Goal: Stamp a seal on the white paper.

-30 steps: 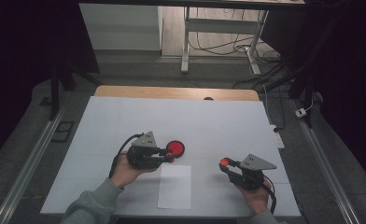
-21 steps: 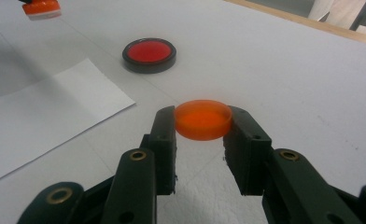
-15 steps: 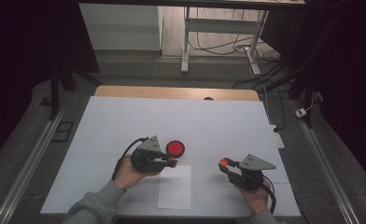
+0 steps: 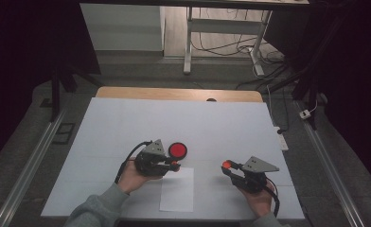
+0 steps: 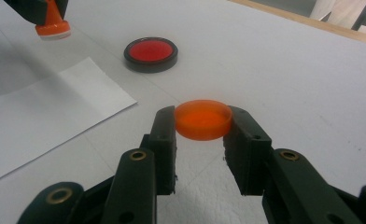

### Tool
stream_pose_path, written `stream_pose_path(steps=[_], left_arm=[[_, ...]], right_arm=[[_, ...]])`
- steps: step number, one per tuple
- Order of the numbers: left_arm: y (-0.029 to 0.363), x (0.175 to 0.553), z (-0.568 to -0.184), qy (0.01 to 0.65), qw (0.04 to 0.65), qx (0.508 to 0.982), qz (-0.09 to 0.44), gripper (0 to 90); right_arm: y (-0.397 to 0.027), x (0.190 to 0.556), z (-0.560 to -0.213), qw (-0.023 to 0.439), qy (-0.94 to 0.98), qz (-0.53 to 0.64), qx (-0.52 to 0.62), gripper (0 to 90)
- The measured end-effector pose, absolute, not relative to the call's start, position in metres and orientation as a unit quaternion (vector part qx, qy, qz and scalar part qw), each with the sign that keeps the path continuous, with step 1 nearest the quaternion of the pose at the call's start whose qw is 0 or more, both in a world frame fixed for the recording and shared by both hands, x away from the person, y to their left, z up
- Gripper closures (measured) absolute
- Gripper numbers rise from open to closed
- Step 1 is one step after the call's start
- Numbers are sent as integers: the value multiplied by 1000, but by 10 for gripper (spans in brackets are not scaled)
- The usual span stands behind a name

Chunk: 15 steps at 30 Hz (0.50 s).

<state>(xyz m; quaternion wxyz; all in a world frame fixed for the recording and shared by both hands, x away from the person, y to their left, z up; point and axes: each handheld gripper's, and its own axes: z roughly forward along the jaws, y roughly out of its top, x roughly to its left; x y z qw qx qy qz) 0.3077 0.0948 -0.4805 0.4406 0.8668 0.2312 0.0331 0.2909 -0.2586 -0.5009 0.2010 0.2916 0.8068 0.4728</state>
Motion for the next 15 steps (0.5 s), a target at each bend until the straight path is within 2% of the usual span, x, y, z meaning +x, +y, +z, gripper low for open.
stream_pose_path(steps=[15], left_arm=[[83,302,-498,223,422,878,26,725]], right_arm=[[-258,291,-502,201,808,471,291,645]])
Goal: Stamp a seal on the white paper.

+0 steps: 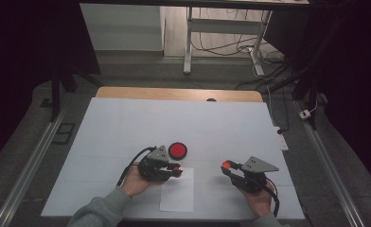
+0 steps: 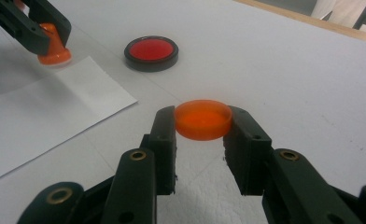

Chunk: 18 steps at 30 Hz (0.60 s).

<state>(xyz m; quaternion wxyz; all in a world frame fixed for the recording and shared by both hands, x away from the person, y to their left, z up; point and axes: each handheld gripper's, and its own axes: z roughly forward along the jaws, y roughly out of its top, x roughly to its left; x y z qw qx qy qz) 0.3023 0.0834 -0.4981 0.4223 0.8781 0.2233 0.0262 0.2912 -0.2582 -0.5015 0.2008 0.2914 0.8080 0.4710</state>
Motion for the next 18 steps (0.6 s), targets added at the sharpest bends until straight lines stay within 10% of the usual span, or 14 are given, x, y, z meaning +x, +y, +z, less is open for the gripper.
stream_pose_path(steps=[18], left_arm=[[80,307,-517,230,401,886,36,725]], right_arm=[[-257,292,-502,199,809,470,291,645]])
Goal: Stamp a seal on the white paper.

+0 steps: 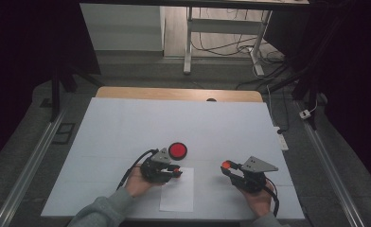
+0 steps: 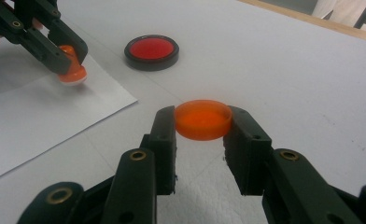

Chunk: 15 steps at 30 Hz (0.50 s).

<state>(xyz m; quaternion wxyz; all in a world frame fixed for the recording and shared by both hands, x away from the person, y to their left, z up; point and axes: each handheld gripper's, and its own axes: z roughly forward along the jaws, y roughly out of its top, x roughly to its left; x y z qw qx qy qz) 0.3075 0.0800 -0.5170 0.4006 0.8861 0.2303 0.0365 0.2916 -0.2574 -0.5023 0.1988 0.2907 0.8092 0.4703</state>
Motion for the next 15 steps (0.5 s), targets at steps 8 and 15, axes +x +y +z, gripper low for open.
stream_pose_path(steps=[8,15], left_arm=[[78,307,-519,228,398,888,36,725],[77,306,-521,228,396,889,36,725]], right_arm=[[-257,292,-502,199,809,470,290,644],[-257,292,-502,199,809,471,290,645]])
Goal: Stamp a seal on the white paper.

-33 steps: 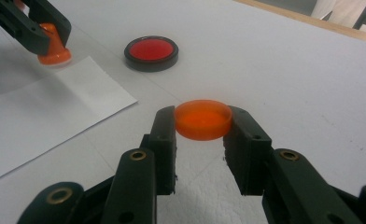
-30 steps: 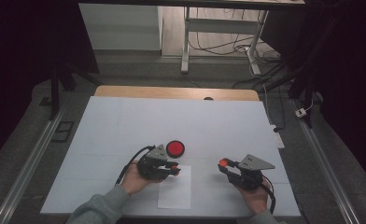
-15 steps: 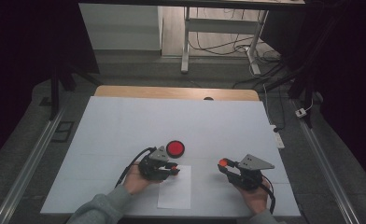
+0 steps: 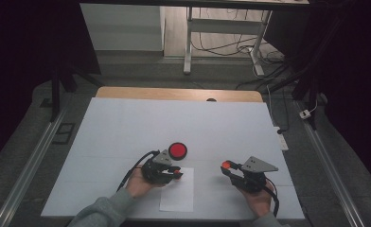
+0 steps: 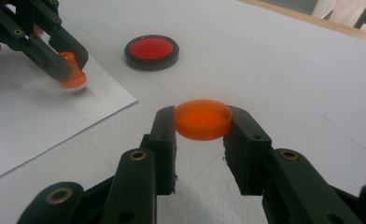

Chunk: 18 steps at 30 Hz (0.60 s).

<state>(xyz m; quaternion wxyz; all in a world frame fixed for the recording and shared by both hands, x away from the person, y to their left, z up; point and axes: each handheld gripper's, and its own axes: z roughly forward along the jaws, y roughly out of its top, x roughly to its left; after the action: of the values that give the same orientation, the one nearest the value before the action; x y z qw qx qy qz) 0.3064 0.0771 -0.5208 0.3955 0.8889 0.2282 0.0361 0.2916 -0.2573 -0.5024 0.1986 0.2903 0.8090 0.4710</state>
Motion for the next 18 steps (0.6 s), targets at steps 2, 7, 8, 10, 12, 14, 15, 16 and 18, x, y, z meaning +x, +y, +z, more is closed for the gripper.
stream_pose_path(steps=[2,7,8,10,12,14,15,16,18], left_arm=[[77,306,-521,228,395,889,37,725],[76,306,-524,227,391,891,37,725],[75,306,-524,227,391,891,37,725],[75,306,-524,227,391,891,38,725],[75,306,-524,227,391,891,38,725],[75,306,-524,227,390,891,39,725],[75,306,-525,228,389,892,40,725],[75,306,-525,228,388,892,41,725],[74,306,-526,227,385,894,42,725]], right_arm=[[-257,292,-502,199,809,471,290,645],[-257,291,-502,199,810,470,290,645],[-257,291,-502,199,810,470,290,645],[-257,292,-502,199,810,470,290,644],[-257,292,-502,199,809,471,290,645],[-257,292,-502,199,809,471,290,645],[-257,292,-502,199,809,470,291,645],[-257,292,-502,199,810,470,290,645],[-257,291,-502,199,810,470,290,645]])
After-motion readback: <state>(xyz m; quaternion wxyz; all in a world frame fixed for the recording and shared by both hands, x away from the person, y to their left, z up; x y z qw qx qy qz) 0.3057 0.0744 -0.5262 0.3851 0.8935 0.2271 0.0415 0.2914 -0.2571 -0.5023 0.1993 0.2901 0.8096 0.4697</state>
